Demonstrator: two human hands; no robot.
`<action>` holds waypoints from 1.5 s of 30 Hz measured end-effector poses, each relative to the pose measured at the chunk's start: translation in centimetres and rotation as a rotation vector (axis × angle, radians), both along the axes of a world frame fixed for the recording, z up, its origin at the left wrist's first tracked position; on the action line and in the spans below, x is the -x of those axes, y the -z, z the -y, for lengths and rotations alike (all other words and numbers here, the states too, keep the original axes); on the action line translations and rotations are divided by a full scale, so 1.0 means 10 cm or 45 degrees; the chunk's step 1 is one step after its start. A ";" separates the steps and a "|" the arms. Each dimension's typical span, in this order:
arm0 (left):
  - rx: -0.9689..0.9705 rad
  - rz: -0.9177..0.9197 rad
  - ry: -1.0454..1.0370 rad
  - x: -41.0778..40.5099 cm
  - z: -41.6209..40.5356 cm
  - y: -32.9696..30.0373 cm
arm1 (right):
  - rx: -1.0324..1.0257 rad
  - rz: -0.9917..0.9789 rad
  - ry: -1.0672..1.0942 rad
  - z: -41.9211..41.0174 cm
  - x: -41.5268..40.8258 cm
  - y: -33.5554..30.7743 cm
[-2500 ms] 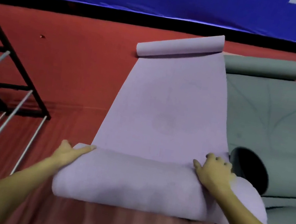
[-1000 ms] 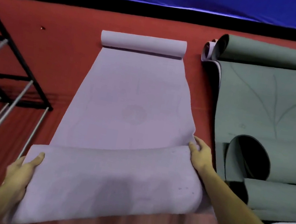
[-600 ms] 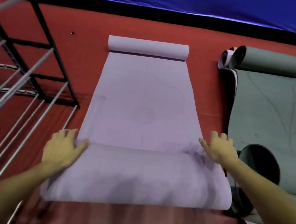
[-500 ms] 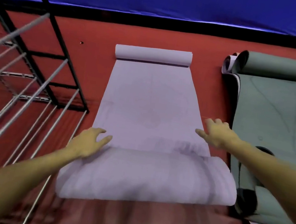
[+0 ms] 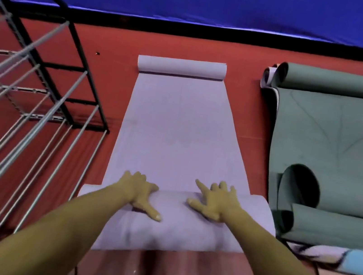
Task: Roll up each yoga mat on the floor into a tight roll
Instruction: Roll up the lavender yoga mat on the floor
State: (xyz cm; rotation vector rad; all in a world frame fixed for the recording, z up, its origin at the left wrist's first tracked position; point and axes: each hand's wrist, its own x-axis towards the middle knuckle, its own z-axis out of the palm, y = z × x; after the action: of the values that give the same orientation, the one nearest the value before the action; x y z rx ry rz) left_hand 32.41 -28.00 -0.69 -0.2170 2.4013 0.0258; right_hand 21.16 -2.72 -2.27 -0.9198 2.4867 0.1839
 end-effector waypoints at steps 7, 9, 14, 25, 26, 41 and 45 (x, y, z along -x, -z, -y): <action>-0.463 0.006 -0.269 -1.10 -0.71 0.11 | 0.054 0.301 0.014 -0.71 -1.10 0.05; -0.426 -0.098 -0.263 -1.48 -0.96 0.23 | 0.009 0.369 0.035 -0.84 -1.43 0.05; -0.384 -0.200 -0.243 -2.16 -1.37 0.55 | -0.181 0.329 -0.132 -0.95 -1.93 0.20; -0.722 -0.108 -0.598 -2.40 -1.26 0.76 | -0.106 0.378 -0.141 -1.15 -2.22 0.44; -0.760 -0.096 -0.604 -2.40 -1.25 0.80 | -0.111 0.420 -0.122 -1.18 -2.24 0.45; -0.373 0.001 -0.472 -2.36 -1.30 0.85 | -0.156 0.477 0.173 -1.44 -2.10 0.58; -0.404 0.012 -0.441 -2.40 -1.32 0.80 | -0.209 0.595 0.179 -1.48 -2.01 0.60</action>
State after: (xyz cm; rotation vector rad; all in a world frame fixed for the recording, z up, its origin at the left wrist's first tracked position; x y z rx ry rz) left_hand 56.44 -14.76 -8.72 -0.4766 2.2834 0.5581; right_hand 41.25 12.12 -8.27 -0.6312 2.0572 0.1087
